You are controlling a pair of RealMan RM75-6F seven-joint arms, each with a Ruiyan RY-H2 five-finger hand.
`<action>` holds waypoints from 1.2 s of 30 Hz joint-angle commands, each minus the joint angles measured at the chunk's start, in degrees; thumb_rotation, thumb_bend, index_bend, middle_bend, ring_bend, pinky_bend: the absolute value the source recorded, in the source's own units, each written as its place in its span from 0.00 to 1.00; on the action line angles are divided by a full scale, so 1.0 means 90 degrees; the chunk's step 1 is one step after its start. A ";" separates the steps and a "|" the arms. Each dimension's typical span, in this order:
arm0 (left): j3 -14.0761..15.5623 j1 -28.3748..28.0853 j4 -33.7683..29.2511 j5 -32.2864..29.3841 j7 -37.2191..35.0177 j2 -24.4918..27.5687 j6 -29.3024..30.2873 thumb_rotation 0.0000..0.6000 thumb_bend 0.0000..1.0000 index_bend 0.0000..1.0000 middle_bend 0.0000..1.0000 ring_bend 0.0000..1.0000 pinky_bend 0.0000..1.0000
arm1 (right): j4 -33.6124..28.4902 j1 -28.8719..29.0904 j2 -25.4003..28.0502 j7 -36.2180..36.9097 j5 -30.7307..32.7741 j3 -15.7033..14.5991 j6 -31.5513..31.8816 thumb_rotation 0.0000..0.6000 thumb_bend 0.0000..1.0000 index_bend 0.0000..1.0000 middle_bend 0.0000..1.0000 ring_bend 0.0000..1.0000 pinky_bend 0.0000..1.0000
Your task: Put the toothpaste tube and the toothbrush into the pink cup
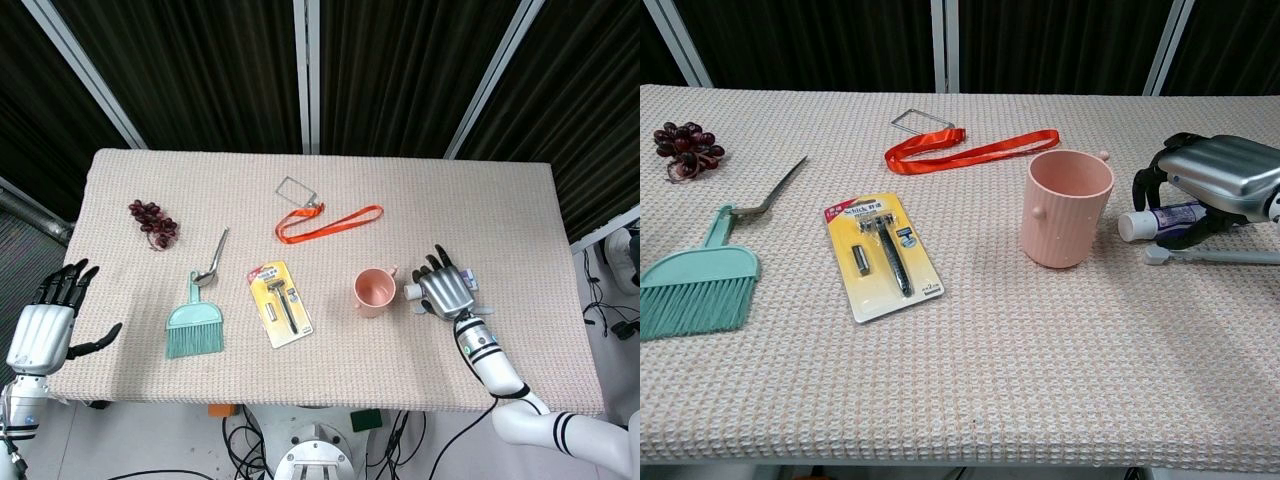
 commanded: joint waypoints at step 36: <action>0.0027 0.0126 0.0047 0.0056 -0.0243 0.0049 0.0160 0.29 0.17 0.07 0.03 0.04 0.13 | -0.1874 -0.0257 0.0175 0.4663 -0.1204 0.1239 0.2708 1.00 0.70 0.75 0.66 0.28 0.00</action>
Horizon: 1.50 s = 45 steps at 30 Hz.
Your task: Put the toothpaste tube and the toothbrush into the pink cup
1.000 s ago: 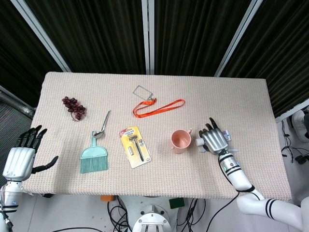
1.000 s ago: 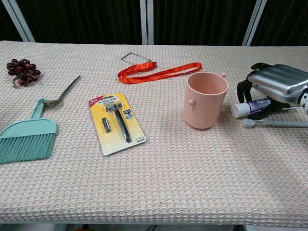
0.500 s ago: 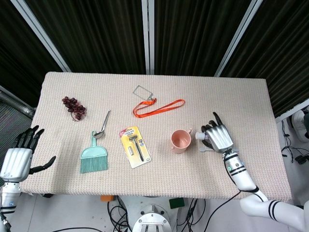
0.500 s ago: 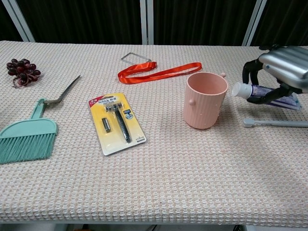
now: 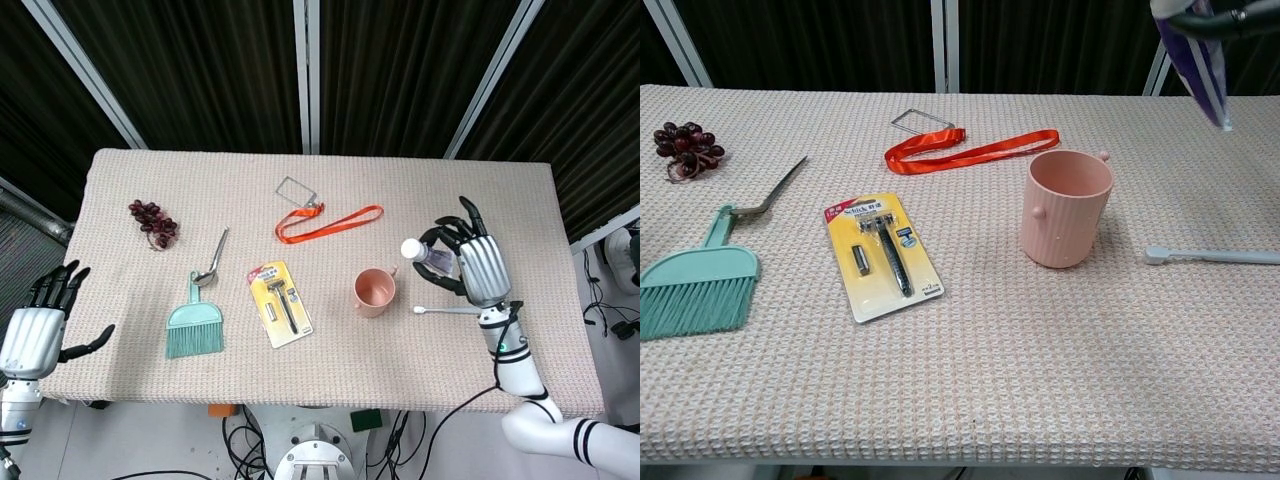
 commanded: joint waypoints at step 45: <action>0.0080 0.0088 0.0177 0.0097 -0.0054 -0.0094 0.0052 0.30 0.17 0.07 0.03 0.04 0.13 | 0.2146 0.0133 -0.2387 0.1751 0.0131 -0.0361 -0.0532 1.00 0.69 0.76 0.66 0.25 0.00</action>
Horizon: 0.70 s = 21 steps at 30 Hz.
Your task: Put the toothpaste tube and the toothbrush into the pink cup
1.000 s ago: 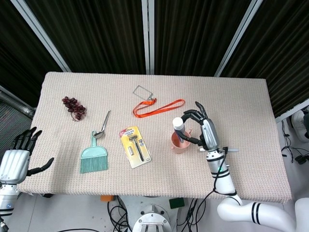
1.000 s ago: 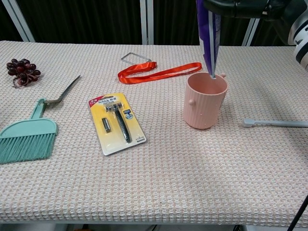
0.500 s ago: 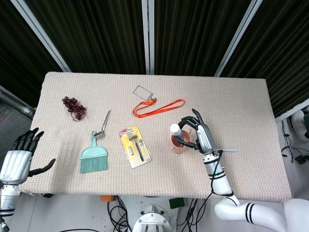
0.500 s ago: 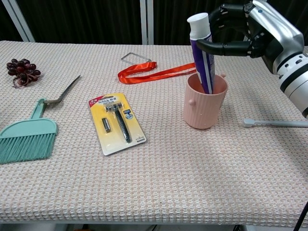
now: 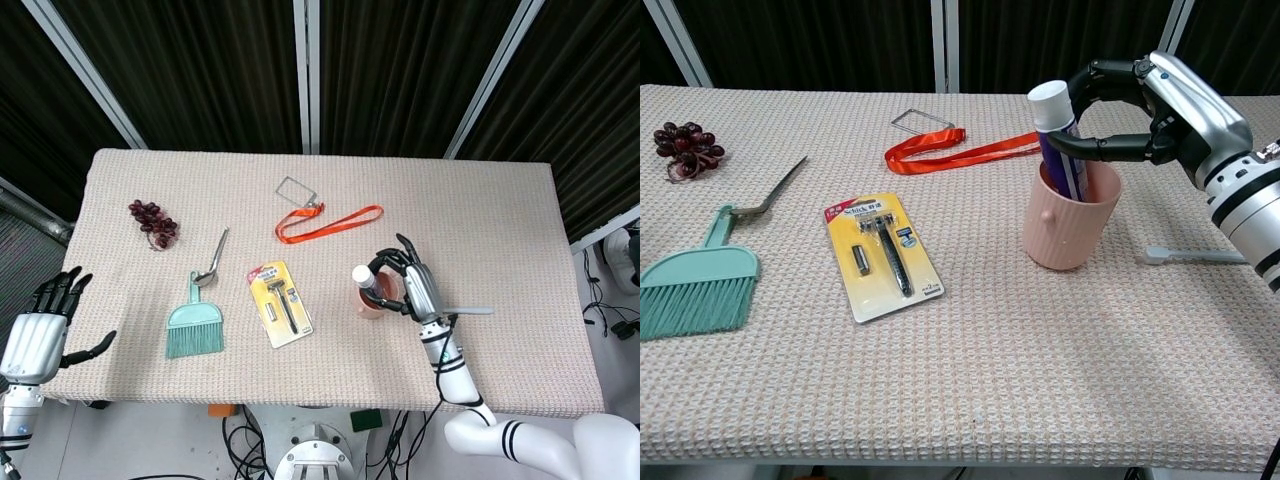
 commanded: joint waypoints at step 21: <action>-0.0010 0.0012 0.0072 -0.0048 -0.0105 0.0008 -0.0039 0.33 0.17 0.07 0.03 0.04 0.13 | 0.0143 0.0080 0.0034 0.0295 0.0047 -0.0049 -0.0505 1.00 0.54 0.54 0.45 0.10 0.00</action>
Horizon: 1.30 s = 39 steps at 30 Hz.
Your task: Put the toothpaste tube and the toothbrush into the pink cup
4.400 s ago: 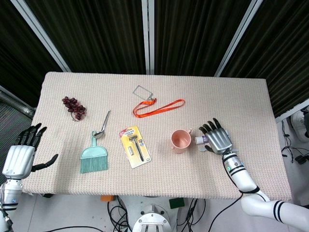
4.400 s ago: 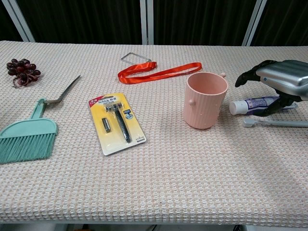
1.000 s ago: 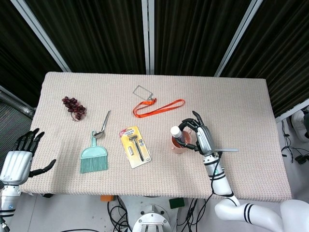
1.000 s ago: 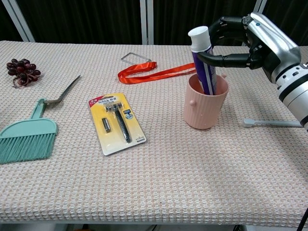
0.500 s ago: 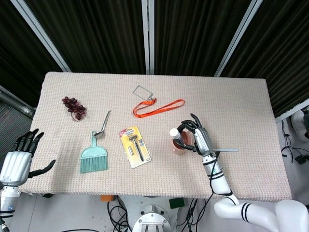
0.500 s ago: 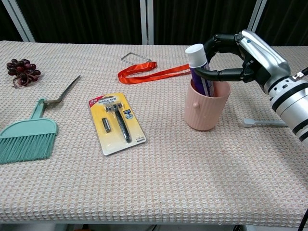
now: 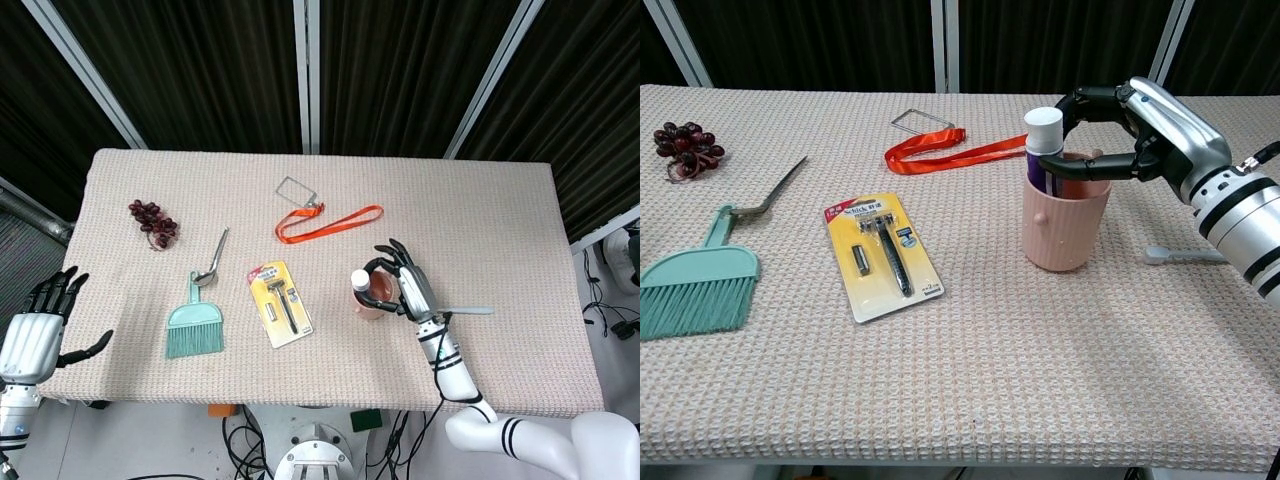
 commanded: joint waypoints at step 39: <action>0.0035 0.0045 -0.0032 0.0056 -0.0013 0.0034 0.0036 0.38 0.17 0.07 0.03 0.04 0.13 | -0.2873 -0.1168 0.3095 -0.4475 0.1189 -0.0852 -0.0339 1.00 0.46 0.27 0.03 0.00 0.00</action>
